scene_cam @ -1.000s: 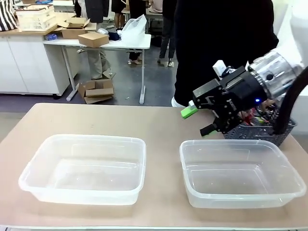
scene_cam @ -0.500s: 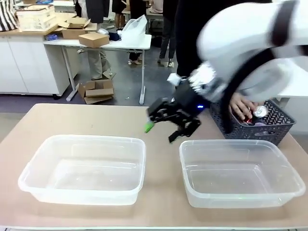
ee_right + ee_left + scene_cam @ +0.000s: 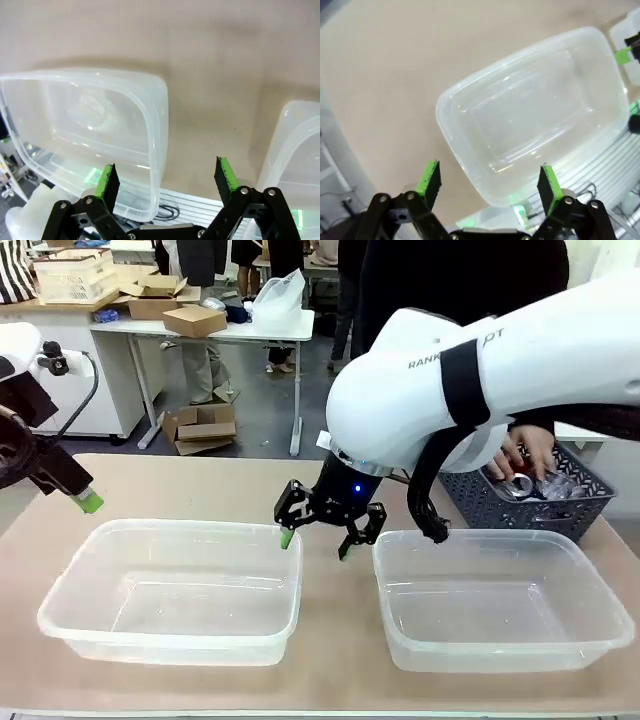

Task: Sort the waste into each basket.
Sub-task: Pick up the Organizing box on the left side of the table and lift it.

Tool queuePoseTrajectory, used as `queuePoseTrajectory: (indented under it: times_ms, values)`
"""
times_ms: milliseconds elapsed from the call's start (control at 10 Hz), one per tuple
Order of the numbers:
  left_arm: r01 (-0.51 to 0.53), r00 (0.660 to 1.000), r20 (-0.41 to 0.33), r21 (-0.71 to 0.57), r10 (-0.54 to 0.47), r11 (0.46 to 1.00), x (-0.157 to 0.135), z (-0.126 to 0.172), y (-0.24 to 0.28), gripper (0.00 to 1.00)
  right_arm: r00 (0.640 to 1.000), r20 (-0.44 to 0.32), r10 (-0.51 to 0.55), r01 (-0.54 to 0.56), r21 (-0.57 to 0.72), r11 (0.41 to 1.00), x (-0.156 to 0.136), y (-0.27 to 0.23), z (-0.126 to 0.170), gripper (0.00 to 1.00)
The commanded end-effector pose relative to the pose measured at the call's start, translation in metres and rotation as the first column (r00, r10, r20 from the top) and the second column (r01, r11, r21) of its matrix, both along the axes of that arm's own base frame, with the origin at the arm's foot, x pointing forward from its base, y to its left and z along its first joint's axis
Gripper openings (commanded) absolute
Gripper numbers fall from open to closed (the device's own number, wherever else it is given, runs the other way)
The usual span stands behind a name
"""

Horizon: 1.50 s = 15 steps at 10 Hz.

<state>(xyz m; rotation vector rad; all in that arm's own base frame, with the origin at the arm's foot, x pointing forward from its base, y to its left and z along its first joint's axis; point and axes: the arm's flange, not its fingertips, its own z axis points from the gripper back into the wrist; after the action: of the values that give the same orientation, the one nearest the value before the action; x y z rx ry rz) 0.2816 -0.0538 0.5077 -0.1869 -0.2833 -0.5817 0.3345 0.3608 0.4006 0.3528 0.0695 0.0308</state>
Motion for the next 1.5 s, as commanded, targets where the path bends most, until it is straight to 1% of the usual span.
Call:
queuePoseTrajectory:
  times_ms: [0, 100, 200, 300, 400, 500, 700, 900, 1100, 1200, 1400]
  values:
    - [0.001, 1.000, 0.009, -0.102, 0.000, 0.995, -0.017, 0.018, 0.029, 1.00, 1.000, 0.014, 0.020, -0.020, 0.058, 0.998, 0.001, -0.005, 0.010, 1.00]
    - [0.000, 1.000, 0.000, 0.000, 0.000, 1.000, 0.000, 0.000, 0.000, 1.00, 1.000, 0.014, 0.020, -0.020, 0.058, 0.998, 0.001, -0.005, 0.010, 1.00]
    - [0.016, 0.999, -0.050, -0.005, -0.017, 1.000, 0.004, -0.022, -0.002, 1.00, 1.000, 0.006, 0.000, 0.000, 0.012, 1.000, 0.002, -0.001, 0.006, 1.00]
    - [-0.038, 0.992, -0.124, -0.013, 0.036, 0.999, 0.000, -0.053, 0.001, 1.00, 0.999, 0.013, -0.038, 0.038, 0.008, 0.999, 0.004, 0.008, -0.003, 1.00]
    - [-0.095, 0.984, -0.152, 0.003, 0.094, 0.995, -0.010, -0.074, 0.004, 1.00, 0.997, 0.017, -0.079, 0.079, -0.011, 0.997, 0.004, 0.014, -0.012, 1.00]
    - [-0.111, 0.977, -0.185, -0.019, 0.106, 0.994, -0.020, -0.087, 0.002, 1.00, 0.996, 0.017, -0.093, 0.093, -0.029, 0.995, 0.000, 0.021, -0.018, 1.00]
    - [-0.123, 0.954, -0.275, -0.004, 0.117, 0.992, -0.032, -0.124, -0.005, 1.00, 0.995, 0.005, -0.096, 0.096, -0.083, 0.992, -0.009, 0.037, -0.035, 1.00]
    - [-0.198, 0.930, -0.301, 0.072, 0.210, 0.978, -0.040, -0.159, 0.000, 1.00, 0.994, -0.036, -0.104, 0.100, -0.116, 0.988, -0.010, 0.047, -0.053, 1.00]
    - [-0.198, 0.913, -0.330, 0.158, 0.241, 0.967, -0.057, -0.179, 0.008, 1.00, 0.991, -0.034, -0.130, 0.123, -0.153, 0.980, -0.010, 0.052, -0.056, 1.00]
    - [-0.204, 0.909, -0.340, 0.144, 0.242, 0.968, -0.062, -0.184, 0.013, 1.00, 0.989, -0.031, -0.143, 0.136, -0.161, 0.977, -0.008, 0.052, -0.056, 1.00]
    - [-0.222, 0.922, -0.299, 0.114, 0.246, 0.968, -0.065, -0.187, 0.017, 1.00, 0.987, -0.023, -0.157, 0.151, -0.176, 0.973, -0.005, 0.053, -0.058, 1.00]
